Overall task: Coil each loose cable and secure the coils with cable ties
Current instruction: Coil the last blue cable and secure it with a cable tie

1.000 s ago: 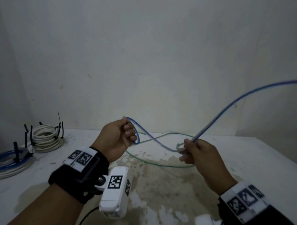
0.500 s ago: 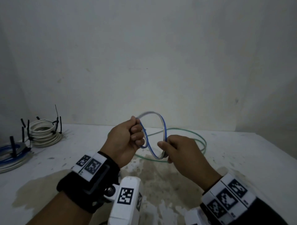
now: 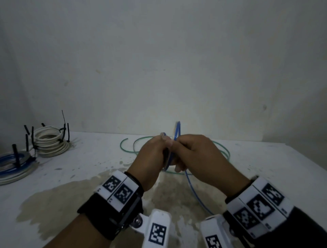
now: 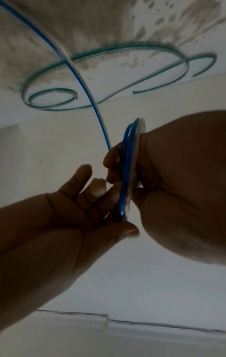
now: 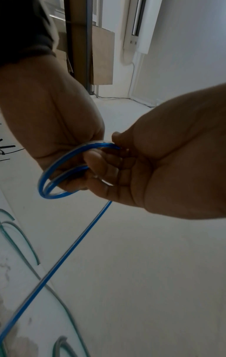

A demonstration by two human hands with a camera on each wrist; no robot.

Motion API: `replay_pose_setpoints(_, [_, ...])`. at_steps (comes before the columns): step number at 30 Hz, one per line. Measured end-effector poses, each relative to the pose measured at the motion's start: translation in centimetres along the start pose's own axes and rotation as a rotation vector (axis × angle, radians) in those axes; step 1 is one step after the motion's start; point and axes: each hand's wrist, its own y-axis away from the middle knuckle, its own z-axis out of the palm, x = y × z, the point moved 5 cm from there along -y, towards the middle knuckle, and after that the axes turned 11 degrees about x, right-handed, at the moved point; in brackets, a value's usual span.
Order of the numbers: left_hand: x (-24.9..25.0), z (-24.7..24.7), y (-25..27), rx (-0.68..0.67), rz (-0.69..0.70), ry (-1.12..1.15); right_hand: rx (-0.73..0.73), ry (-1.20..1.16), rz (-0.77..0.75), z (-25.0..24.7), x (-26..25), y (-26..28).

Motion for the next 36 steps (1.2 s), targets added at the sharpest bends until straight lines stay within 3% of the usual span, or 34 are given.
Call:
replay_pose_setpoints(5, [-0.4, 0.6, 0.2, -0.061, 0.005, -0.06, -0.022, 0.009, 0.026, -0.4, 0.1, -1.1])
replay_pose_setpoints(10, [-1.2, 0.1, -0.1, 0.0, -0.028, -0.028, -0.143, 0.036, 0.046, -0.1, 0.2, -1.0])
replay_pose_setpoints(22, [-1.3, -0.6, -0.4, 0.034, -0.04, -0.148, -0.197, 0.02, 0.024, 0.7, 0.0, -0.6])
replay_pose_setpoints(26, [-1.1, 0.0, 0.0, -0.001, -0.043, -0.15, -0.144, 0.005, 0.011, 0.5, -0.1, -1.1])
replay_pose_setpoints(36, [-2.8, 0.4, 0.6, -0.046, -0.217, 0.045, -0.029, 0.112, 0.024, 0.3, 1.1, -2.2])
